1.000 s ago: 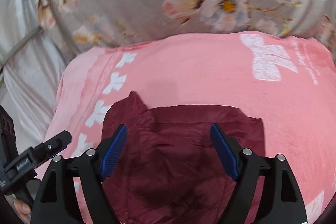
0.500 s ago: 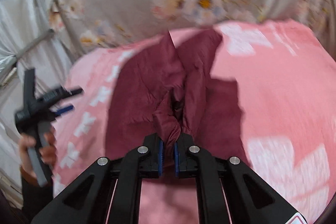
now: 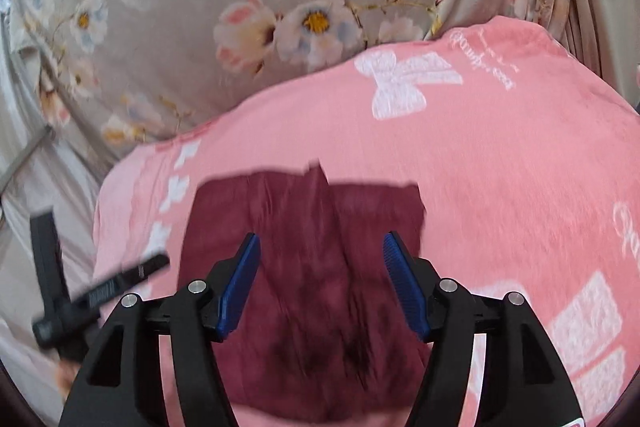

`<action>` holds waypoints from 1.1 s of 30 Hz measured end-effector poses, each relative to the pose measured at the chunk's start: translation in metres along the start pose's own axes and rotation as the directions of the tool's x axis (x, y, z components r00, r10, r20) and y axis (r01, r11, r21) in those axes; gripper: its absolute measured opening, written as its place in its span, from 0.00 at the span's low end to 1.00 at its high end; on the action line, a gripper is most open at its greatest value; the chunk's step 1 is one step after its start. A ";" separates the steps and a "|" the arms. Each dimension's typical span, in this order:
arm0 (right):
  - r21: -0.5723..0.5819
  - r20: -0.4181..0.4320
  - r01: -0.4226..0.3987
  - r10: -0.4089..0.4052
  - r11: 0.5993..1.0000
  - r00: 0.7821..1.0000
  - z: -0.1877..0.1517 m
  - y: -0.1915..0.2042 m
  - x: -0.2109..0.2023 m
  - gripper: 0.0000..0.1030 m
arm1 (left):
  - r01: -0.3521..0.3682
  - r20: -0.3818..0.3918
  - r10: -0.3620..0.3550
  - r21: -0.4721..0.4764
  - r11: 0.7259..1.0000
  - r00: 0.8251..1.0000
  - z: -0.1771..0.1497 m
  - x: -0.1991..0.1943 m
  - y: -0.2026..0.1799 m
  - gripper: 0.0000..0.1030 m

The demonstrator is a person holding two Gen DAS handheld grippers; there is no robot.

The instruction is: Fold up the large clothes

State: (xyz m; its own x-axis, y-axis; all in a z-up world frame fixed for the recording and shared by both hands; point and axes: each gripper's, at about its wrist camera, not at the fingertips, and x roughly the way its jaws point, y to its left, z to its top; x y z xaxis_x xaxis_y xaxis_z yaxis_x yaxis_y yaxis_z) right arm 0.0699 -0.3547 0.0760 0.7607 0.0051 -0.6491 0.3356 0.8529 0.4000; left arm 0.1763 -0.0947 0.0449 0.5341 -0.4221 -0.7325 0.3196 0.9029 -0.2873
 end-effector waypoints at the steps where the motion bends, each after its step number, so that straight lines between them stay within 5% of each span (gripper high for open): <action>1: 0.011 -0.024 0.000 0.000 1.000 1.000 0.010 0.002 0.013 0.67 | -0.003 0.005 0.003 0.008 1.000 1.000 0.004 -0.001 -0.004 0.83; 5: 0.024 -0.169 0.046 -0.041 0.999 0.985 0.032 0.013 0.075 0.67 | -0.013 0.025 0.012 0.027 1.000 1.000 0.010 -0.006 -0.010 0.84; 7: -0.015 -0.232 0.054 -0.056 0.998 0.971 0.026 0.021 0.097 0.59 | -0.023 0.035 0.022 0.028 0.999 0.999 0.012 -0.007 -0.006 0.84; 8: -0.038 -0.258 0.058 -0.066 0.998 0.964 0.022 0.023 0.105 0.24 | -0.028 0.035 0.027 0.026 0.999 0.999 0.012 -0.007 -0.003 0.84; 9: -0.031 -0.257 0.050 -0.056 0.998 0.965 0.019 0.022 0.102 0.03 | -0.032 0.031 0.031 0.025 0.999 0.999 0.013 -0.006 0.000 0.84; 11: 0.001 -0.136 -0.021 0.021 1.000 0.990 0.023 0.017 0.071 0.02 | -0.039 0.028 0.038 0.024 0.999 0.999 0.016 -0.005 0.003 0.84; 14: -0.027 0.004 0.037 -0.037 0.999 0.999 0.021 0.005 0.034 0.02 | -0.048 0.038 0.047 0.026 0.998 0.998 0.024 -0.003 0.004 0.84; 20: 0.003 -0.099 0.191 -0.190 0.982 0.977 -0.005 -0.041 0.077 0.02 | -0.014 -0.011 0.014 0.025 1.000 1.000 0.045 0.033 -0.024 0.84; 26: -0.020 -0.092 0.212 -0.213 0.977 0.973 -0.014 -0.050 0.089 0.02 | -0.111 -0.095 0.122 0.115 0.987 0.988 0.039 0.099 -0.066 0.83; 33: 0.003 -0.102 0.185 -0.184 0.983 0.978 -0.015 -0.073 0.111 0.02 | -0.169 -0.105 0.184 0.134 0.976 0.977 0.022 0.136 -0.073 0.90</action>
State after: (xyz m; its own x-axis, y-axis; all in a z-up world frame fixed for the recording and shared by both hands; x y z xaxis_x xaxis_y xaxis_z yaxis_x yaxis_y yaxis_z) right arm 0.1218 -0.4085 -0.0348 0.6255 -0.0986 -0.7740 0.4722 0.8376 0.2749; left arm 0.2429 -0.2202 -0.0199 0.4982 -0.2379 -0.8338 0.3261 0.9424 -0.0740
